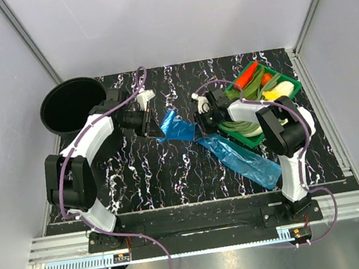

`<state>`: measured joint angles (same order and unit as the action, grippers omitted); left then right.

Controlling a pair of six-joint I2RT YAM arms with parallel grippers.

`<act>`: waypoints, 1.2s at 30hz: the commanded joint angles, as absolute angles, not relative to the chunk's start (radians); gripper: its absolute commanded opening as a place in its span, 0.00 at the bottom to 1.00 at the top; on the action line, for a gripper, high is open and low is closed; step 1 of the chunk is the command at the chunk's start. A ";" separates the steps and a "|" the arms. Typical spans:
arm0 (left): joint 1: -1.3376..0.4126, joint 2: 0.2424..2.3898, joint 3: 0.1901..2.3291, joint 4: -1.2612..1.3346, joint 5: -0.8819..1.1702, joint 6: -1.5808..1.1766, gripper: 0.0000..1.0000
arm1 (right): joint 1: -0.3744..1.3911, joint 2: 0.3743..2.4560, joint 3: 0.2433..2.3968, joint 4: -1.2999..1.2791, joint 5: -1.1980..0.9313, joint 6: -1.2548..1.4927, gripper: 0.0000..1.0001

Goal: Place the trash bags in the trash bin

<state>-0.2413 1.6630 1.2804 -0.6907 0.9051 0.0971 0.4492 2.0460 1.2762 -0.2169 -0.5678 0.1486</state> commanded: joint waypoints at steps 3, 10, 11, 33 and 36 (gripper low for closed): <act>-0.244 1.658 1.368 -0.704 0.908 0.130 0.00 | 0.446 1.908 1.253 -0.417 -0.581 -0.054 0.66; -0.273 1.730 1.474 -0.778 0.930 0.204 0.00 | 0.482 1.738 1.247 -0.473 -0.603 -0.175 0.89; -0.275 1.733 1.479 -0.784 0.940 0.218 0.00 | 0.482 1.717 1.243 -0.457 -0.592 -0.178 0.89; -0.281 1.856 1.643 -1.212 1.131 0.712 0.00 | 0.437 1.813 1.137 0.132 -0.896 -0.350 0.95; -0.281 1.867 1.647 -1.227 1.135 0.721 0.00 | 0.434 1.818 1.129 0.156 -0.946 -0.342 0.93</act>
<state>-0.2806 1.8542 1.6043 -1.1610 1.0615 0.6300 0.4381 1.8206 1.1301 0.0261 -0.8154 -0.3218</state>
